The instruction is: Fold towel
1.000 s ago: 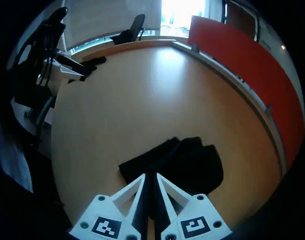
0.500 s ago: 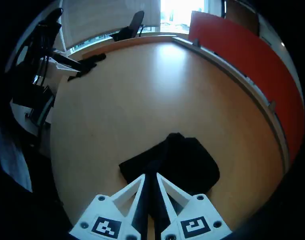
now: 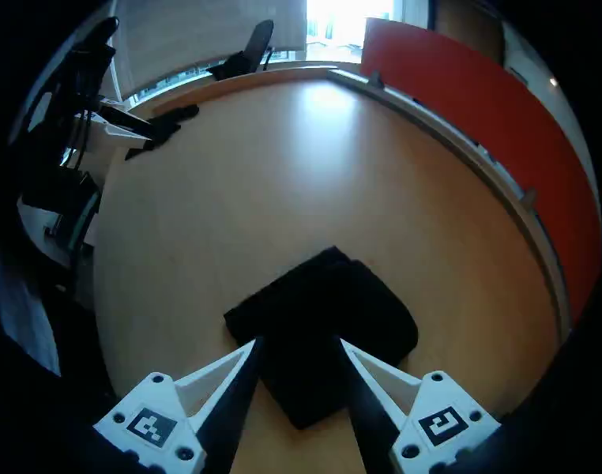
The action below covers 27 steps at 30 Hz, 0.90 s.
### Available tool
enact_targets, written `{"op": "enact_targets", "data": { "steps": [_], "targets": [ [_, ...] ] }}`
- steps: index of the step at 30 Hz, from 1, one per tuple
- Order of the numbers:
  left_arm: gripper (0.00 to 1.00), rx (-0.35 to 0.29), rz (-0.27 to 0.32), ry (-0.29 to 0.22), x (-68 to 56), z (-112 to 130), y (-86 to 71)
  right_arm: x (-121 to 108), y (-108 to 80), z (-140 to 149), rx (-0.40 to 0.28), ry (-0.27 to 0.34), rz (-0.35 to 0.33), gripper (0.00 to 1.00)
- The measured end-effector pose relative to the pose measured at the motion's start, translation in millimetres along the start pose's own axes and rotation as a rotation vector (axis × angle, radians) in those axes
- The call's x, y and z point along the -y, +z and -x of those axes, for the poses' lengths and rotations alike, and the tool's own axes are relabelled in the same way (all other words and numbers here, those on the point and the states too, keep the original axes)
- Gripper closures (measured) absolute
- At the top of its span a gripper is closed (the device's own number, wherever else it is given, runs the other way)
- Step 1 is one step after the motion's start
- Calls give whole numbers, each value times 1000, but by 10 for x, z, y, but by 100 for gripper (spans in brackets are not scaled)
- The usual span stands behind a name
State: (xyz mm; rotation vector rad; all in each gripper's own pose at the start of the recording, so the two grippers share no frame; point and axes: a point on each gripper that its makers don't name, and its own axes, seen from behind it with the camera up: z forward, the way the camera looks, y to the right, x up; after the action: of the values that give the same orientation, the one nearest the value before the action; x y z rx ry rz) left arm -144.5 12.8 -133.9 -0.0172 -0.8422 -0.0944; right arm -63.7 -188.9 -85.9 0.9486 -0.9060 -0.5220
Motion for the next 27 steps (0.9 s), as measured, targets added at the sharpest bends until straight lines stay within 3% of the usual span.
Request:
{"op": "enact_targets", "data": {
  "steps": [9, 27],
  "targets": [
    [3, -5, 4, 8, -30, -105, 67, -115, -4, 59, 2, 27, 11, 35],
    [3, -2, 10, 18, -107, -111, 86, -187, -61, 578, 61, 90, 29, 35]
  ]
}}
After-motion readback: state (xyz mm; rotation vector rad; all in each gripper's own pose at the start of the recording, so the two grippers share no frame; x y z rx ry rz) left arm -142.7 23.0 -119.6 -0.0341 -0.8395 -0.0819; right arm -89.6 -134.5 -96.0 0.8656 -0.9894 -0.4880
